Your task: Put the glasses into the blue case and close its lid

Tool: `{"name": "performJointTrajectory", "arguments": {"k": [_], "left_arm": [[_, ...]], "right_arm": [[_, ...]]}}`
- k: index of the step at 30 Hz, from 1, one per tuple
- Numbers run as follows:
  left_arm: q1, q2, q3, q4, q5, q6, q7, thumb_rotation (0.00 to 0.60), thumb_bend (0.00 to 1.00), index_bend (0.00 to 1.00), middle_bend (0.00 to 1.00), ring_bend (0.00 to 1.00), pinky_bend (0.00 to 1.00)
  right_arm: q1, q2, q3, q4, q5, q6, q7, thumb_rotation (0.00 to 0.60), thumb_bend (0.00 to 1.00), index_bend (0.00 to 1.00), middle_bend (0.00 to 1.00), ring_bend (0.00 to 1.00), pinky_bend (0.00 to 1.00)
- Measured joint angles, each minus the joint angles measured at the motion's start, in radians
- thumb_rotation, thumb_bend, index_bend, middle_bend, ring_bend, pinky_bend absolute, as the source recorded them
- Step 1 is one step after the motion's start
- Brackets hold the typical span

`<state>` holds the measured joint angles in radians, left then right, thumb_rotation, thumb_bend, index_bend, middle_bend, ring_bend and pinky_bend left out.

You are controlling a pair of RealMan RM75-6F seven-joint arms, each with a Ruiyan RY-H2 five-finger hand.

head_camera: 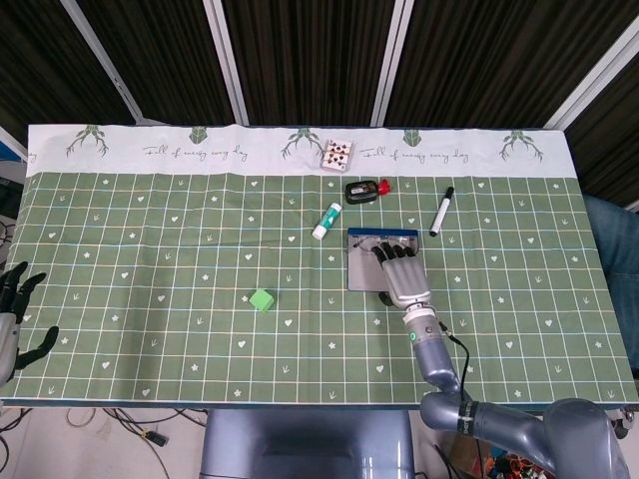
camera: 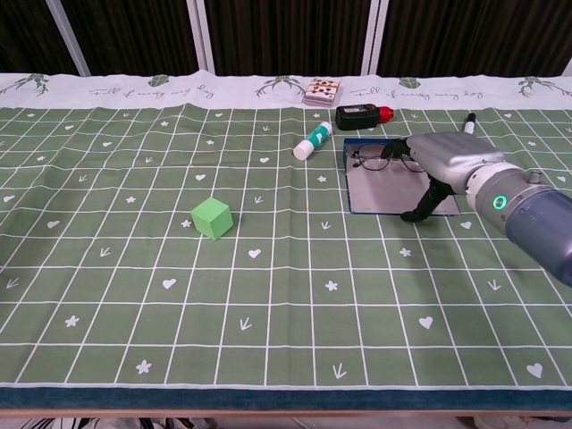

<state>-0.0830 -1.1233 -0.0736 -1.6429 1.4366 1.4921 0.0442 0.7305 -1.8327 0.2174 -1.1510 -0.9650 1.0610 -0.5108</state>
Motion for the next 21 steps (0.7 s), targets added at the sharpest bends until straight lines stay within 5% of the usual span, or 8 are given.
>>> {"name": "performJointTrajectory", "arguments": {"k": [16,21], "left_arm": [[0.000,0.000,-0.001,0.001,-0.001,0.001,0.000,0.600,0.31,0.12,0.00,0.00,0.00],[0.000,0.000,-0.001,0.002,-0.002,0.000,-0.001,0.600,0.31,0.12,0.00,0.00,0.00]], "right_arm": [[-0.006,-0.009,0.016,0.022,-0.005,-0.018,-0.002,0.600,0.29,0.23,0.19,0.21,0.22],[-0.009,-0.008,0.019,0.019,-0.011,-0.017,0.002,0.600,0.38,0.27,0.20,0.21,0.22]]}}
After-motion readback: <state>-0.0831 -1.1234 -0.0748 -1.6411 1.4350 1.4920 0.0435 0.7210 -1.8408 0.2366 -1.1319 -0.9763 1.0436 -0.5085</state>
